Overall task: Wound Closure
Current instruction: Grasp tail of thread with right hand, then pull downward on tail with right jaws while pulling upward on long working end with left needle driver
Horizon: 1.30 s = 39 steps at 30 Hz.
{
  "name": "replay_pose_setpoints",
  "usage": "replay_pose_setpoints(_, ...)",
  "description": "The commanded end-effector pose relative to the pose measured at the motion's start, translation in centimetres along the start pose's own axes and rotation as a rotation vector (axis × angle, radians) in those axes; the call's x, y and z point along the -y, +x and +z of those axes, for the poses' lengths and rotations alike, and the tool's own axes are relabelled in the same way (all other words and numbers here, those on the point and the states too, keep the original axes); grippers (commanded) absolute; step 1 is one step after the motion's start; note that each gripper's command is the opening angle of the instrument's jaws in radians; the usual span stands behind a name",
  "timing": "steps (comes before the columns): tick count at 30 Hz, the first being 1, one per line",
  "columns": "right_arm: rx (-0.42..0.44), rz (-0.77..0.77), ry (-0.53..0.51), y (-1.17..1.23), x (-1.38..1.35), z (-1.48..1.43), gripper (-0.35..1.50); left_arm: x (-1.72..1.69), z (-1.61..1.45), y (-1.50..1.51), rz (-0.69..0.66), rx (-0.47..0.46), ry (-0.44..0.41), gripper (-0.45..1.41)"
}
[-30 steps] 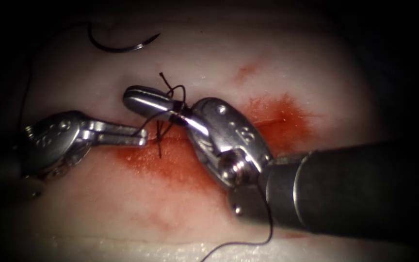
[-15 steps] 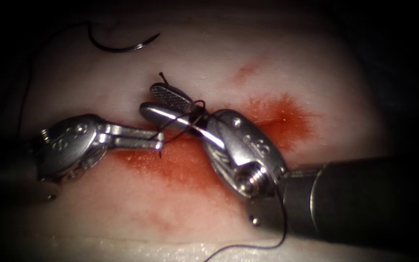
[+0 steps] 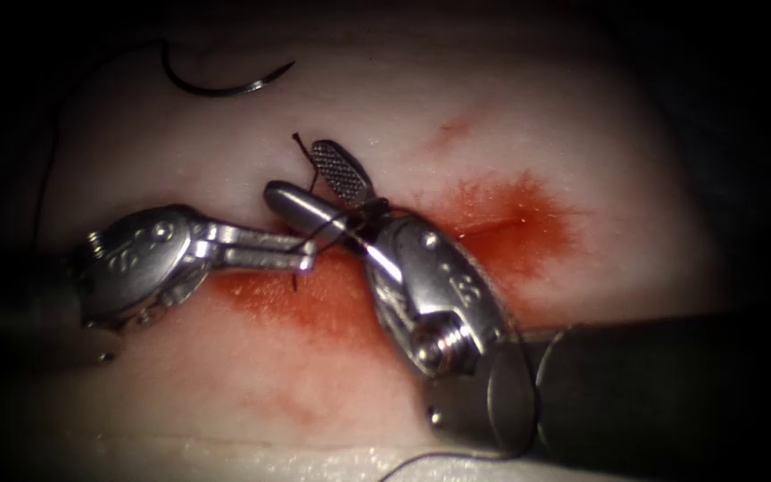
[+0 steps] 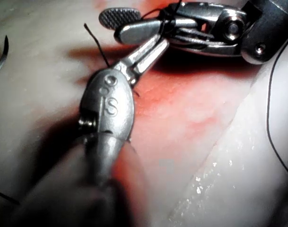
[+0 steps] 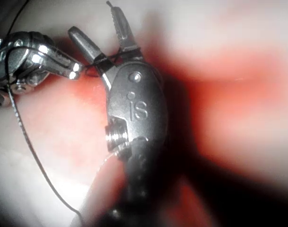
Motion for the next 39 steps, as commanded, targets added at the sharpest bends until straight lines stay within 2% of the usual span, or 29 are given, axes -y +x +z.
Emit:
replay_pose_setpoints(1, 0.002, 0.01, -0.011, -0.12, -0.02, 0.06, 0.61, 0.03, 0.04, -0.07, 0.0, 0.0, 0.0, -0.45)
replay_pose_setpoints(5, 0.016, 0.032, -0.03, -0.22, -0.16, 0.14, 0.59, 0.1, 0.05, -0.08, -0.006, 0.002, 0.0, -0.45)
replay_pose_setpoints(12, 0.035, 0.022, -0.03, -0.27, -0.18, 0.24, 0.46, 0.11, 0.04, -0.09, -0.011, 0.001, 0.0, -0.45)
replay_pose_setpoints(14, 0.061, 0.017, -0.028, -0.31, -0.16, 0.3, 0.27, 0.1, 0.03, -0.09, -0.017, 0.001, -0.001, -0.45)
replay_pose_setpoints(15, 0.078, 0.013, -0.026, -0.34, -0.14, 0.33, 0.05, 0.09, 0.02, -0.09, -0.017, 0.001, -0.003, -0.45)
replay_pose_setpoints(19, 0.092, 0.013, -0.012, -0.38, -0.1, 0.35, -0.35, 0.08, -0.02, -0.08, -0.018, -0.001, -0.011, -0.45)
replay_pose_setpoints(27, 0.108, 0.019, 0.001, -0.4, 0.03, 0.23, -0.35, 0.11, -0.12, -0.02, -0.031, 0.008, 0.005, -0.45)
replay_pose_setpoints(32, 0.097, -0.008, 0.019, -0.37, 0.0, 0.16, -0.35, 0.37, -0.23, 0.18, -0.061, 0.026, 0.061, -0.45)
replay_pose_setpoints(33, 0.094, -0.013, 0.025, -0.36, -0.01, 0.13, -0.35, 0.52, -0.27, 0.27, -0.075, 0.037, 0.094, -0.45)
replay_pose_setpoints(35, 0.095, -0.019, 0.027, -0.36, -0.01, 0.11, -0.35, 0.59, -0.28, 0.3, -0.073, 0.043, 0.108, -0.45)
replay_pose_setpoints(39, 0.09, -0.048, 0.031, -0.37, 0.02, 0.04, -0.35, 0.97, -0.33, 0.33, -0.083, 0.103, 0.168, -0.45)
